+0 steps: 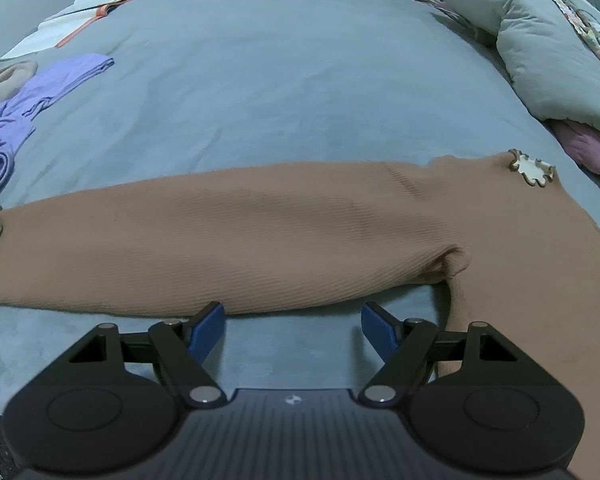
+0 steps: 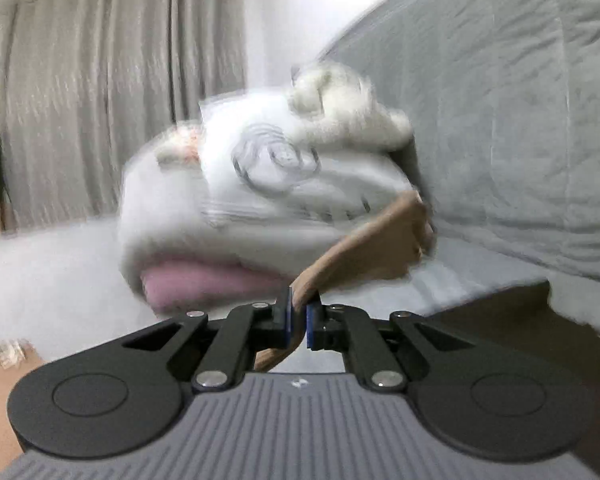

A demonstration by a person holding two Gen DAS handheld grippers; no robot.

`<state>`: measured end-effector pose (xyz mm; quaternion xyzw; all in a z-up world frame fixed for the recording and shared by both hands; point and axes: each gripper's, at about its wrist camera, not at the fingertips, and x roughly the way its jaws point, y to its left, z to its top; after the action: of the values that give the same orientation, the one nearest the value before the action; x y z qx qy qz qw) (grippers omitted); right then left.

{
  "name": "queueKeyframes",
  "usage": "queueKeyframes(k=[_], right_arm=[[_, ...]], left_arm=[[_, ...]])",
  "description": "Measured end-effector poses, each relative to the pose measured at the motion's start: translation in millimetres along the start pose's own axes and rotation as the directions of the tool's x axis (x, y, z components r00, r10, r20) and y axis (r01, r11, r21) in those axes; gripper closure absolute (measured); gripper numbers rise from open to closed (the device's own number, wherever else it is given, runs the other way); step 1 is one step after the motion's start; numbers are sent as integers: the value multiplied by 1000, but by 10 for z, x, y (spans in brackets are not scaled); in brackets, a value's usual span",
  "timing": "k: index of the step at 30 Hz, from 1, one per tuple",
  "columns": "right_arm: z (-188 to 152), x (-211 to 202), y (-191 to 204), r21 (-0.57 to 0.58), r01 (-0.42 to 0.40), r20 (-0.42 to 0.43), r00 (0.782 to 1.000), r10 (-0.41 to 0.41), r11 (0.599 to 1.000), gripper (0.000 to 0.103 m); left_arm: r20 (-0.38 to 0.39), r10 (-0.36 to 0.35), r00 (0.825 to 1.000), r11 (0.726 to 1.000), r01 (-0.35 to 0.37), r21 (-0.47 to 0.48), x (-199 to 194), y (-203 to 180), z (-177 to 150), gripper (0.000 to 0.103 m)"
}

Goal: Fold clothes

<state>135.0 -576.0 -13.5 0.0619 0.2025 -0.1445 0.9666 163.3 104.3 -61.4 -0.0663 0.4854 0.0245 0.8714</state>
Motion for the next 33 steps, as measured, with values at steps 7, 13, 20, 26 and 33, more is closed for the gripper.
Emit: queueKeyframes(k=[7, 13, 20, 26, 33], right_arm=[[-517, 375, -397, 154, 112, -268, 961, -68, 982, 71], [-540, 248, -703, 374, 16, -163, 986, 48, 927, 68], [-640, 558, -518, 212, 170, -223, 967, -121, 962, 86], [-610, 481, -513, 299, 151, -222, 971, -85, 942, 74], [-610, 405, -559, 343, 136, -198, 978, -70, 929, 74]], left_arm=[[7, 5, 1000, 1000, -5, -5, -10, 159, 6, 27], [52, -61, 997, 997, 63, -44, -51, 383, -15, 27], [97, -85, 992, 982, 99, -160, -123, 608, -66, 27], [98, -86, 991, 953, 111, -280, -250, 946, -100, 24], [167, 30, 986, 843, 65, -534, -433, 1340, -317, 25]])
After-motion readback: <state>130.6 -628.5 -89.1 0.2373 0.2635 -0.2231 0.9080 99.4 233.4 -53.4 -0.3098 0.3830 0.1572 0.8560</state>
